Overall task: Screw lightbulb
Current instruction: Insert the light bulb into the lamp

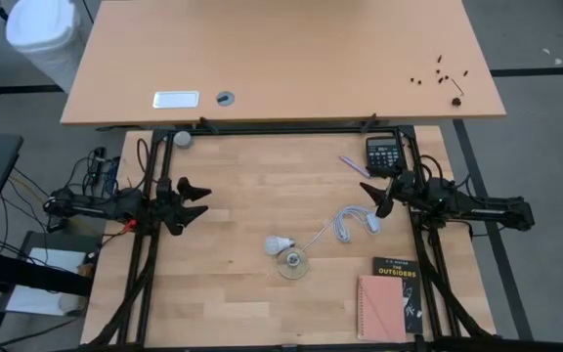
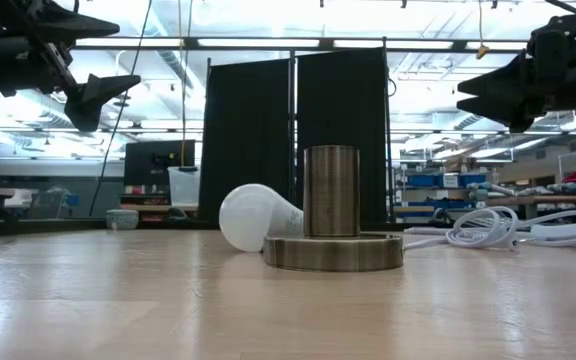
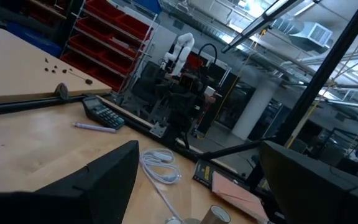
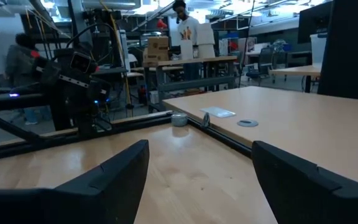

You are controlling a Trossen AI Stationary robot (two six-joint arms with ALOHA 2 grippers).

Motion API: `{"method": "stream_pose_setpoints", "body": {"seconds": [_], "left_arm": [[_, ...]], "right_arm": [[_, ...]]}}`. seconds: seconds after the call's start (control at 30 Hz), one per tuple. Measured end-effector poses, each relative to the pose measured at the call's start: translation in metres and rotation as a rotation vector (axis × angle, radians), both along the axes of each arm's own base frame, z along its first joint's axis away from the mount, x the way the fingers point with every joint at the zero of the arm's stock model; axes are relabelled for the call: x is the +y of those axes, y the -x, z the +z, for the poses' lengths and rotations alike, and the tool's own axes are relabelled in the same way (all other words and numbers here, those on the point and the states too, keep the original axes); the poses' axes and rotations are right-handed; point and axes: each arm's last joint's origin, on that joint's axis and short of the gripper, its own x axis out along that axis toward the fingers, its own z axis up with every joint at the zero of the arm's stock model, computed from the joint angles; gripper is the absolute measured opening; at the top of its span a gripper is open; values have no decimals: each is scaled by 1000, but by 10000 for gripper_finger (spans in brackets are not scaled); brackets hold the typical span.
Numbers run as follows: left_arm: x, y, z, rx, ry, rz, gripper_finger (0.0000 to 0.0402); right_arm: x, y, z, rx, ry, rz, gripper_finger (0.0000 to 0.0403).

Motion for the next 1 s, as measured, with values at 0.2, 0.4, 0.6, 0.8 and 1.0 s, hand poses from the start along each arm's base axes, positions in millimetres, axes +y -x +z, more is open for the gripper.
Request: {"method": "stream_pose_setpoints", "body": {"seconds": [0.2,0.4,0.6,0.8,1.0], "left_arm": [[0,0,0,7,-48,10,337],[0,0,0,13,-77,26,337],[2,1,4,-25,-59,64,337],[2,3,11,-96,-61,89,337],[2,4,16,-91,-119,88,337]], "right_arm": [[0,0,0,-15,-29,1,293],[0,0,1,-13,-9,-1,292],[-1,1,3,-30,11,-22,291],[0,1,5,-74,-48,-1,291],[2,-3,2,-74,-144,91,290]]}}
